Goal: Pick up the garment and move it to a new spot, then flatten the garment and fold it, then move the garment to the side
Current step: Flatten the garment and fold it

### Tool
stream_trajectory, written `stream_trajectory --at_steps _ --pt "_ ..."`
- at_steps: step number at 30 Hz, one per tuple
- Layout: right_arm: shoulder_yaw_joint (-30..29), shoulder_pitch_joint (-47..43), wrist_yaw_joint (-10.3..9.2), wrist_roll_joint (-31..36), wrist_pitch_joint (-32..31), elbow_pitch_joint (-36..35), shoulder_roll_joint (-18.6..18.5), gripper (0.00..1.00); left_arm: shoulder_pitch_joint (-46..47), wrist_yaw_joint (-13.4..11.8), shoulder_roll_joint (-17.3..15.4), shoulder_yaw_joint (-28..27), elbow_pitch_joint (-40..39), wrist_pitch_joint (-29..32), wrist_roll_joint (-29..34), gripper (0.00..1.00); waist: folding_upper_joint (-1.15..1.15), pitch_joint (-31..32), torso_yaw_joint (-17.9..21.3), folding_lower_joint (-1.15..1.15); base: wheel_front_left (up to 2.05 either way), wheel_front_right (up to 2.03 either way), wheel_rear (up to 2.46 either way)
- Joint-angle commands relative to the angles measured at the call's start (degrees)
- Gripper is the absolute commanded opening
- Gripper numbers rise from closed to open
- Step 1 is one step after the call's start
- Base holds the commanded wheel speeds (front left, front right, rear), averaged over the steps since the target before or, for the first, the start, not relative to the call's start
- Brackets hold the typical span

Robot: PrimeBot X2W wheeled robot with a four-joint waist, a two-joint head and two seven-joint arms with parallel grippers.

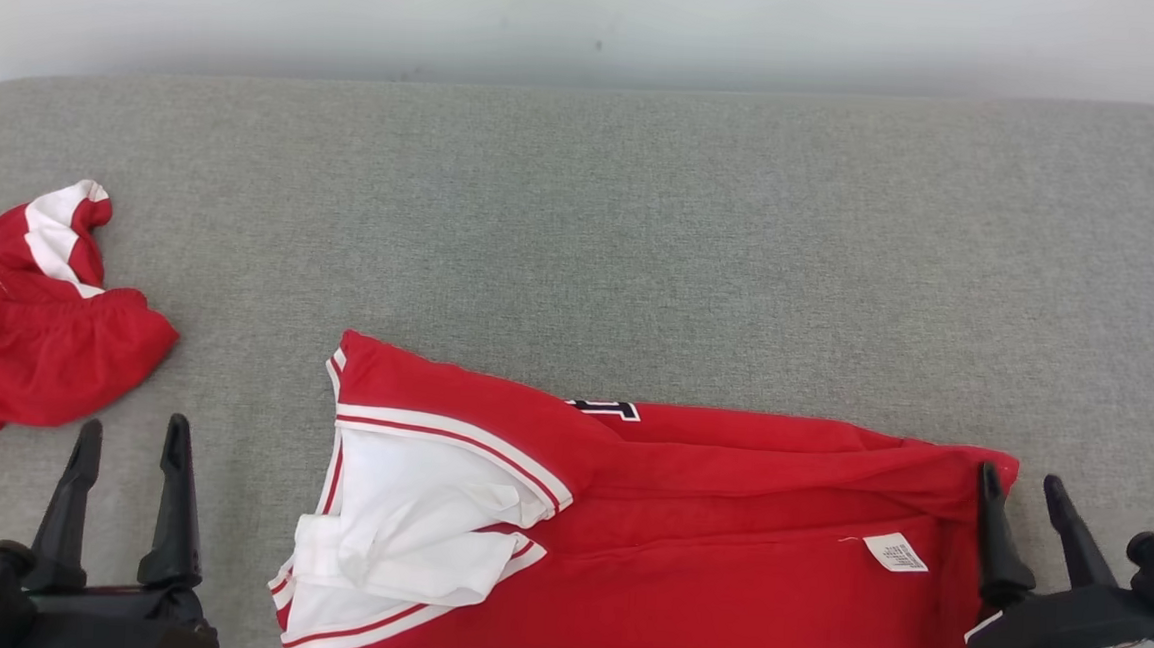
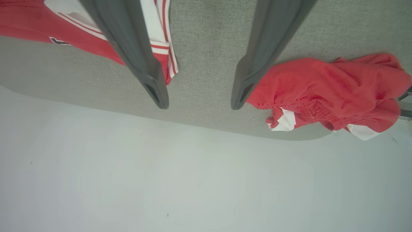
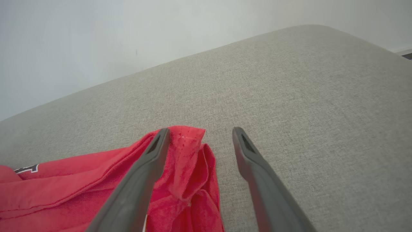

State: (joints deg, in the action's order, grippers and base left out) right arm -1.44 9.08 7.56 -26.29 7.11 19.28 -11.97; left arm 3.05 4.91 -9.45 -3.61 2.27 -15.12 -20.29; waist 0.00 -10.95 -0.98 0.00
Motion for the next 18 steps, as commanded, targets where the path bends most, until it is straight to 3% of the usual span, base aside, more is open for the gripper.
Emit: stream_trajectory --at_steps 1,14,15,16,17,18 --pt "0.18 -0.20 -0.12 -0.52 -0.26 1.68 0.23 1.00 -0.76 0.72 0.97 -1.63 0.55 -0.02 2.11 1.00 0.00 0.30 -0.53 0.00 0.00 0.00 0.00" --pt "3.22 4.20 -0.12 -1.99 0.79 15.06 1.53 1.00 -0.12 2.54 4.04 -4.85 3.08 -0.02 6.91 1.00 0.00 0.24 -2.19 0.00 0.00 0.00 0.00" --pt "3.85 4.40 -0.12 -2.16 0.71 16.01 1.68 0.77 0.04 2.42 4.10 -4.91 3.18 -0.02 7.13 1.00 0.00 0.26 -2.28 0.00 0.00 0.00 0.00" --pt "4.33 4.59 -0.12 -2.54 0.78 16.79 1.71 0.20 0.30 2.45 4.09 -5.06 3.42 -0.02 7.23 1.00 0.00 0.26 -2.34 0.00 0.00 0.00 0.00" --pt "4.75 4.80 -0.12 -2.77 1.12 17.41 1.62 0.00 0.57 2.48 4.03 -4.94 3.58 -0.02 7.23 1.00 0.00 0.27 -2.37 0.00 0.00 0.00 0.00" --pt "5.08 5.08 -0.12 -3.08 1.50 17.98 1.51 0.00 0.79 2.49 3.90 -4.77 3.66 -0.02 7.20 1.00 0.00 0.28 -2.38 0.00 0.00 0.00 0.00"
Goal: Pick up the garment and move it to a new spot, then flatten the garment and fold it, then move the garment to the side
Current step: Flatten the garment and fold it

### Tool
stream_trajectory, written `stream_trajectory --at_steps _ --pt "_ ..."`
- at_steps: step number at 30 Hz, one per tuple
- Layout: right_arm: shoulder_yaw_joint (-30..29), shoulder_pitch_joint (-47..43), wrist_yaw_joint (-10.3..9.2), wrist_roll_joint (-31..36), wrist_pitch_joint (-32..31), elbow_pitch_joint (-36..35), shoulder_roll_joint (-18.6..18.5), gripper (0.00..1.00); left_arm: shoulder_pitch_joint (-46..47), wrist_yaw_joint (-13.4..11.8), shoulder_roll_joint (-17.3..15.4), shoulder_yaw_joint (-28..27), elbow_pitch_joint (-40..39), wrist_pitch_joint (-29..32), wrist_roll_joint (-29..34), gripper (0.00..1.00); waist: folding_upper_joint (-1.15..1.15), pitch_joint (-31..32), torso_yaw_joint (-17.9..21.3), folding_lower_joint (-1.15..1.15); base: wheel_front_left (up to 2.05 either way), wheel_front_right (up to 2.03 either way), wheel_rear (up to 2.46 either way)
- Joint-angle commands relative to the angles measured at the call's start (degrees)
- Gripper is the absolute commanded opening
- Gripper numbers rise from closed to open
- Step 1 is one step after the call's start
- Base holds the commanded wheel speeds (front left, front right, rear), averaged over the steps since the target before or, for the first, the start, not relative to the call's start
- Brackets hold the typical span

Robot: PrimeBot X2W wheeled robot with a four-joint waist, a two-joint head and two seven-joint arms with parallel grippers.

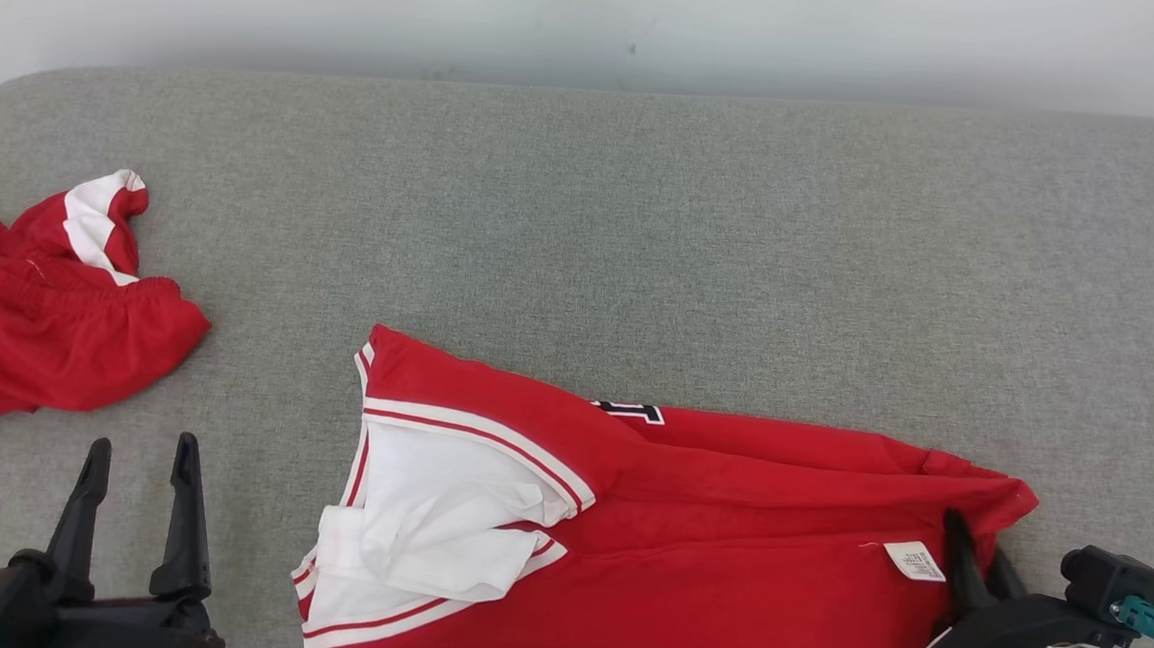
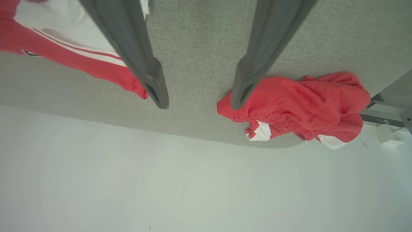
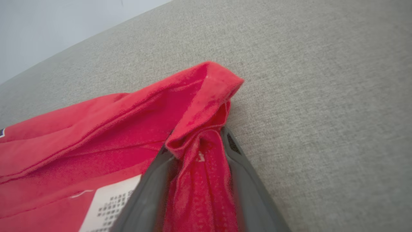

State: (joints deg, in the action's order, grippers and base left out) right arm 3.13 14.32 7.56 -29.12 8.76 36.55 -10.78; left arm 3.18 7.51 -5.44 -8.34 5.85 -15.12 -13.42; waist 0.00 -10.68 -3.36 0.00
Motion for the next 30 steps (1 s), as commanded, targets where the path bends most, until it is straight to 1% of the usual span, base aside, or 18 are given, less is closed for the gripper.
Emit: stream_trajectory --at_steps 1,9,10,16,20,24,29,30 --pt "0.79 0.13 -0.12 -0.54 0.21 1.20 0.21 0.00 0.73 -0.11 -0.37 0.18 0.13 -0.02 0.44 1.00 0.00 0.02 0.05 0.00 0.00 0.00 0.00" --pt "-0.49 2.62 -0.13 -2.32 3.33 3.62 -3.64 0.00 0.29 -0.08 -1.12 0.84 0.45 -0.02 1.09 1.00 0.00 1.07 0.66 0.00 0.00 0.00 0.00" --pt "-1.25 3.15 -0.13 -2.69 3.57 4.10 -5.11 0.00 -0.15 -0.09 -1.15 0.81 0.55 -0.02 1.39 1.00 0.00 1.59 0.86 0.00 0.00 0.00 0.00" --pt "-4.54 3.89 -0.13 -3.32 3.89 4.11 -9.86 0.00 -0.87 -0.08 -1.11 0.89 1.04 -0.02 1.58 1.00 0.00 3.05 1.31 0.00 0.00 0.00 0.00" --pt "-6.54 3.76 -0.13 -2.83 3.15 3.11 -11.93 0.00 -1.02 -0.08 -1.17 0.99 1.34 -0.02 1.36 1.00 0.00 3.55 1.48 0.00 0.00 0.00 0.00" --pt "-7.56 3.22 -0.13 -2.16 2.36 1.18 -12.28 0.00 -1.34 -0.08 -0.65 0.96 1.11 -0.02 1.68 1.00 0.00 3.86 1.70 0.00 0.00 0.00 0.00" --pt "-6.28 2.34 -0.13 -0.66 1.25 -2.77 -9.95 0.00 -1.52 -0.08 -0.47 0.72 1.56 -0.02 1.32 1.00 0.00 4.23 1.97 0.00 0.00 0.00 0.00" --pt "-6.28 2.34 -0.13 -0.66 1.25 -2.77 -9.95 0.00 -1.52 -0.08 -0.47 0.72 1.56 -0.02 1.32 1.00 0.00 4.23 1.97 0.00 0.00 0.00 0.00"
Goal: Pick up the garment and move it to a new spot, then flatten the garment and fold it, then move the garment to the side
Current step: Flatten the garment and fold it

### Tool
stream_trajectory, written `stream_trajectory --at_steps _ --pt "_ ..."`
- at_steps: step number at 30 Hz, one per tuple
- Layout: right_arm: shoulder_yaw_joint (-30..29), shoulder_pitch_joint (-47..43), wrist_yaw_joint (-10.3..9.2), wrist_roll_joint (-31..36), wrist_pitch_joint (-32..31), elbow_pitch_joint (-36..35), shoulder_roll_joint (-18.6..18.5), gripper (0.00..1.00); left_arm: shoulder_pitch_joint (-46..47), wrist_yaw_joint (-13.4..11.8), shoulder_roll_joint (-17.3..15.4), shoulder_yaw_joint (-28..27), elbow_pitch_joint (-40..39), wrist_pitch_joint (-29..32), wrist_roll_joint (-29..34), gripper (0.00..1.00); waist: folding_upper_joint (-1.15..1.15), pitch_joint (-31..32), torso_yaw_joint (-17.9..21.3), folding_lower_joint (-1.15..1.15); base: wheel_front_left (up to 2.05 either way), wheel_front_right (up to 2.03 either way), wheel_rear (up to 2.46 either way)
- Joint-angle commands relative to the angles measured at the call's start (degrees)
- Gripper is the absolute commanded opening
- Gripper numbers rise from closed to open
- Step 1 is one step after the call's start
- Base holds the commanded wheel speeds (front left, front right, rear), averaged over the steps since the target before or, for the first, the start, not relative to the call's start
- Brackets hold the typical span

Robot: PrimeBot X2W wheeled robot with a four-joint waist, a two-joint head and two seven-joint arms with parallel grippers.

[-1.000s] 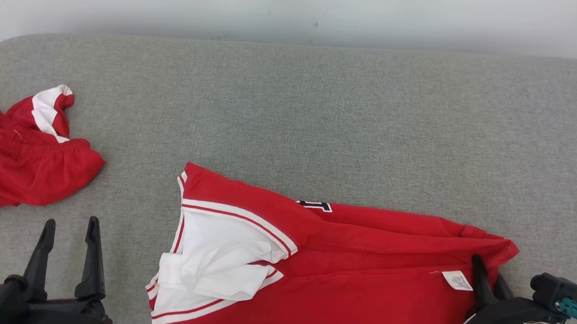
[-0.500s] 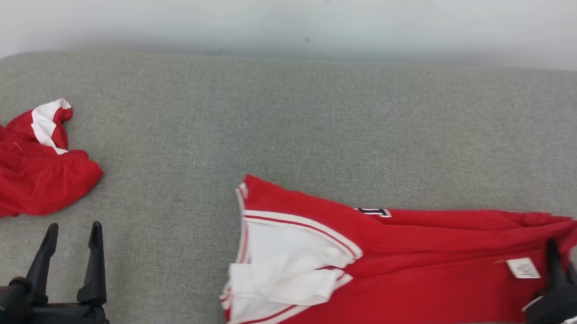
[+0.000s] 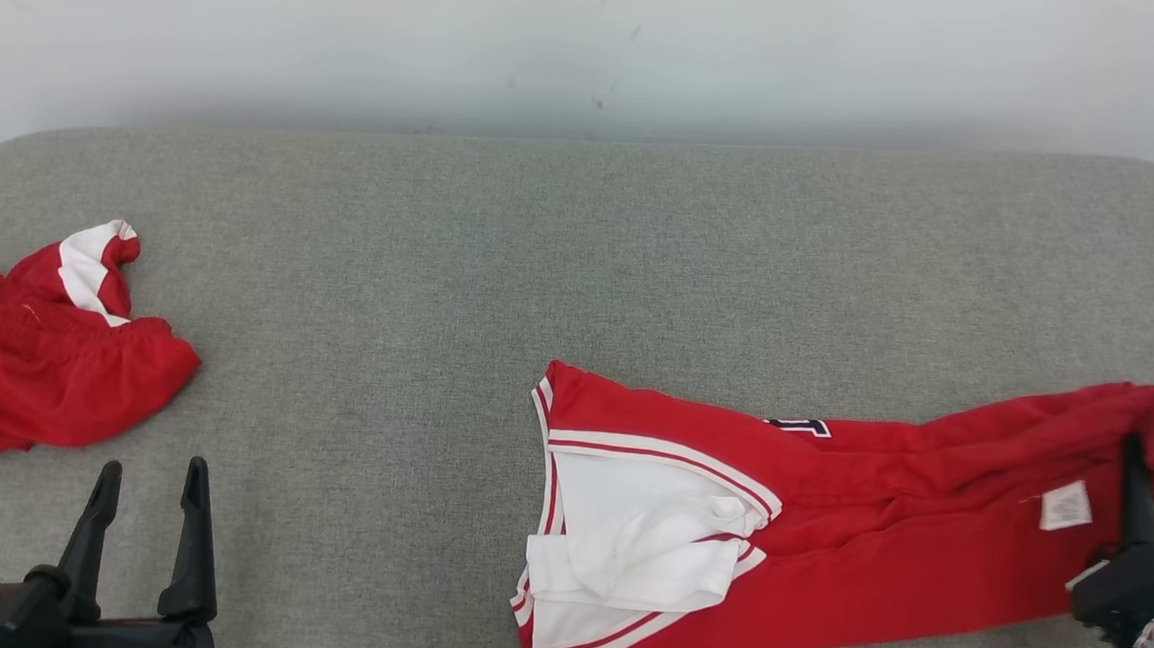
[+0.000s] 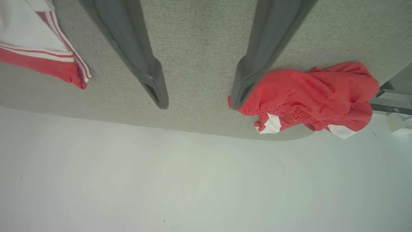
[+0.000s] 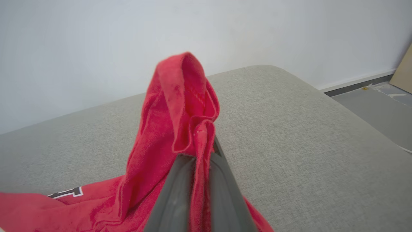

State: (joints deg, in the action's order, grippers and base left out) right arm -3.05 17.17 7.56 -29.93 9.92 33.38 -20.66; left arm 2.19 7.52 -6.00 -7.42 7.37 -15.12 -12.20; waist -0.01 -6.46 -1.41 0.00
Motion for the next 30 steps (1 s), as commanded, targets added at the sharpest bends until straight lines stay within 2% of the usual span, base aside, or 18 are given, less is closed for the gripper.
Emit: stream_trajectory --at_steps 1,10,16,23,30 --pt "0.29 -0.60 -0.12 0.54 -0.26 -0.71 0.57 0.00 -0.55 -0.09 0.09 -0.21 0.14 -0.02 0.05 1.00 0.01 0.11 0.06 0.00 0.00 0.00 0.00" --pt "5.57 -2.09 -0.12 3.18 -4.13 -11.41 7.03 0.00 -0.84 -0.08 0.58 0.00 0.27 -0.02 0.34 1.00 0.01 0.37 -0.05 0.00 0.00 0.00 0.00" --pt "10.24 -3.09 -0.12 4.14 -5.96 -15.91 11.28 0.00 -0.64 -0.08 0.90 0.21 0.35 -0.02 0.60 1.00 0.01 0.18 -0.73 0.00 0.00 0.00 0.00" --pt "16.30 -3.10 -0.12 3.90 -6.07 -16.35 15.19 0.00 0.01 -0.08 0.77 0.93 0.93 -0.02 0.23 1.00 0.01 -0.17 -1.97 0.00 0.00 0.00 0.00" --pt "21.46 -1.09 -0.12 2.44 -4.32 -13.82 17.40 0.00 0.91 -0.08 0.88 1.73 1.36 -0.02 0.03 1.00 0.01 -0.77 -3.27 0.00 0.00 0.00 0.00"
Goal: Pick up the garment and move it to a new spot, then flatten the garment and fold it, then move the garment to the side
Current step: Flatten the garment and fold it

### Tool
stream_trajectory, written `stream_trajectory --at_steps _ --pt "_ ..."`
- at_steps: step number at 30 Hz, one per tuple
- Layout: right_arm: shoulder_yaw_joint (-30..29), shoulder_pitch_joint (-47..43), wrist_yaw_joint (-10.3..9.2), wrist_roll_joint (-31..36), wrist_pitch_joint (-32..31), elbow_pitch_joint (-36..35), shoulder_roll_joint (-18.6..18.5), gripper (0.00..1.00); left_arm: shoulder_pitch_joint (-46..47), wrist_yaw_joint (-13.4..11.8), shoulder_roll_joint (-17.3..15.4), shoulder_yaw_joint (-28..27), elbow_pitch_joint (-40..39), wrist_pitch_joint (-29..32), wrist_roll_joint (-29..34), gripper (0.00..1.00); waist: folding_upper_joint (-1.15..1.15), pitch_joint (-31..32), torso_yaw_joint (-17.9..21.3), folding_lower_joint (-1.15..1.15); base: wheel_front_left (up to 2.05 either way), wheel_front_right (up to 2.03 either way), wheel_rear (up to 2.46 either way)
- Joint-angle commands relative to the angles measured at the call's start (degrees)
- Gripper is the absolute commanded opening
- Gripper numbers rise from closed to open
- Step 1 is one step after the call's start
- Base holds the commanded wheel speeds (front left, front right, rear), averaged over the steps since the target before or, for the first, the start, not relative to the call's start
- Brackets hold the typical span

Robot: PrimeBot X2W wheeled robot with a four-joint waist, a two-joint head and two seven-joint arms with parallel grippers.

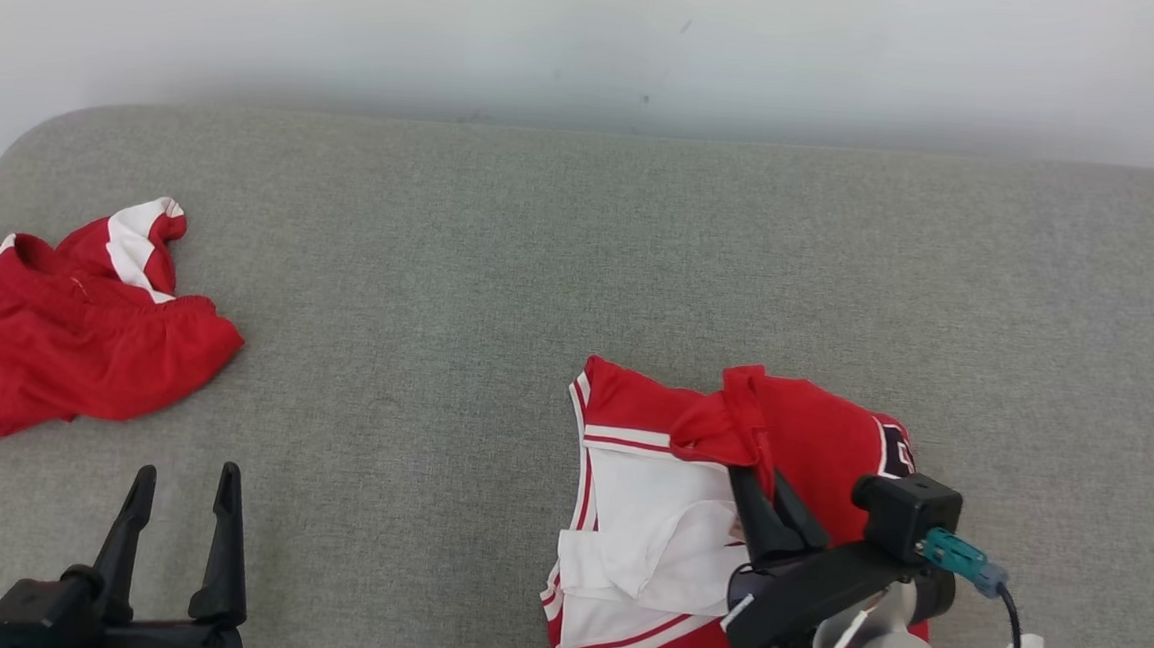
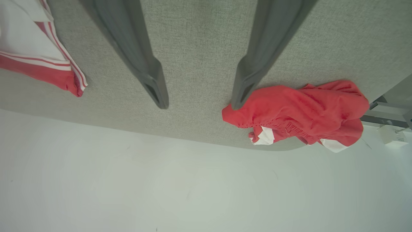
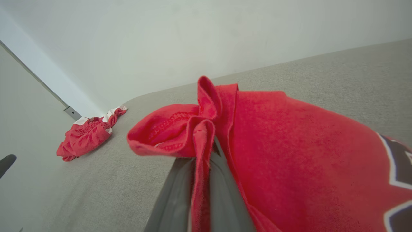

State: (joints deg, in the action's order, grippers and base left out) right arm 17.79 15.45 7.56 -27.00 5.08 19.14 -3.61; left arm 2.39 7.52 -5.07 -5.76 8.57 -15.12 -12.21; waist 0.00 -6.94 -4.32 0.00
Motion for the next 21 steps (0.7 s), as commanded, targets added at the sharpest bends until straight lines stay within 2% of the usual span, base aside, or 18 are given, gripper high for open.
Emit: stream_trajectory --at_steps 1,13,18,19,20,21 --pt "1.28 1.18 -0.12 -0.77 0.85 0.86 0.39 0.00 0.81 -0.08 -0.02 0.21 0.27 -0.02 0.00 1.00 0.00 -0.41 -0.51 0.00 0.00 0.00 0.00" --pt "11.21 7.14 -0.12 -8.90 6.16 8.48 0.72 0.00 2.15 -0.08 -0.04 1.53 1.74 -0.02 -0.60 1.00 0.00 -1.20 -2.13 0.00 0.00 0.00 0.00" --pt "13.56 8.77 -0.12 -10.02 7.15 12.52 0.68 0.00 2.45 -0.08 -0.05 1.93 2.17 -0.02 -0.76 1.00 0.00 -1.19 -2.39 0.00 0.00 0.00 0.00" --pt "13.90 9.34 -0.12 -9.58 7.57 13.56 0.69 0.13 2.53 -0.08 -0.04 2.07 2.29 -0.02 -0.78 1.00 0.00 -1.15 -2.43 0.00 0.00 0.00 0.00" --pt "14.09 9.70 -0.12 -10.26 7.96 14.13 0.74 1.00 2.57 -0.08 -0.05 2.12 2.40 -0.02 -0.76 1.00 0.00 -1.08 -2.44 0.00 0.00 0.00 0.00" --pt "14.45 9.95 -0.12 -10.77 8.25 14.84 0.74 1.00 2.61 -0.08 -0.06 2.22 2.53 -0.02 -0.75 1.00 0.00 -1.00 -2.47 0.00 0.00 0.00 0.00"
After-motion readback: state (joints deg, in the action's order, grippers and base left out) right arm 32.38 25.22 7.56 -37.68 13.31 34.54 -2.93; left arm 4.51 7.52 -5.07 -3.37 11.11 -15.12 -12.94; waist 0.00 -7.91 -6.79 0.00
